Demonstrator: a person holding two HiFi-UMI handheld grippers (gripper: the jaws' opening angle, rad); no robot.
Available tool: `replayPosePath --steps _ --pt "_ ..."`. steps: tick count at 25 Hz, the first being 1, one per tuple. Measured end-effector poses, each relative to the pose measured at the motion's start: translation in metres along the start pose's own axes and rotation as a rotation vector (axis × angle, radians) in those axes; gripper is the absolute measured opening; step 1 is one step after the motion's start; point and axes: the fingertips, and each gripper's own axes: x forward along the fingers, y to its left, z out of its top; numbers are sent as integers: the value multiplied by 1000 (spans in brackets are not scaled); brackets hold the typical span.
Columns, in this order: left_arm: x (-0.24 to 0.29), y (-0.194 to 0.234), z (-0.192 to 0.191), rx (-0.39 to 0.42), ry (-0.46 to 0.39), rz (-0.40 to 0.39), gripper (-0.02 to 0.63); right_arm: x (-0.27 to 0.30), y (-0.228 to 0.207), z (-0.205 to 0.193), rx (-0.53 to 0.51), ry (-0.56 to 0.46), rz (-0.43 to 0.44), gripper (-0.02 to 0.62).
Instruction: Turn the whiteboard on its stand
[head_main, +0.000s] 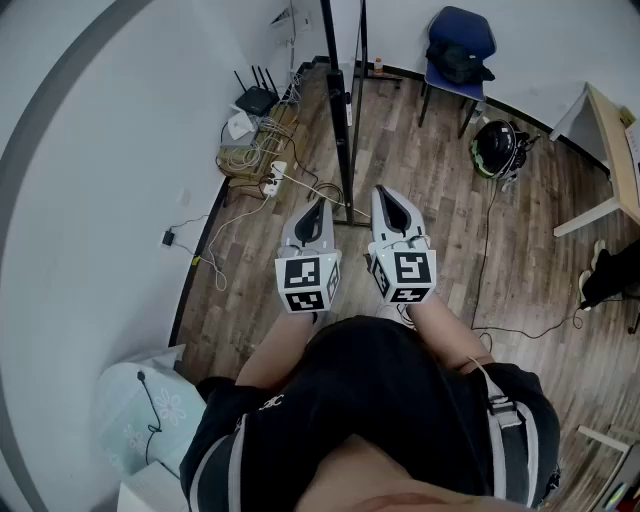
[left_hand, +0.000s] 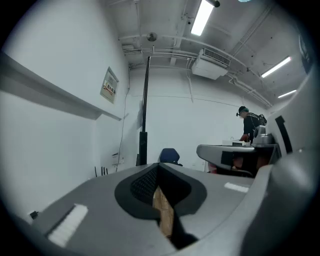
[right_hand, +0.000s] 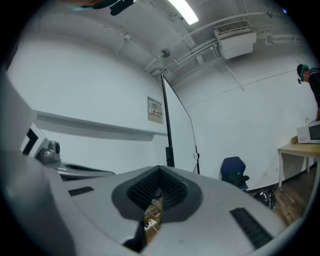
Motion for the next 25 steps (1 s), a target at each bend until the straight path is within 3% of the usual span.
replayPosePath --steps 17,25 --pt "13 -14 -5 -20 27 4 9 -2 -13 -14 37 46 38 3" --pt "32 -33 -3 -4 38 0 9 -2 -39 -17 44 51 35 3"
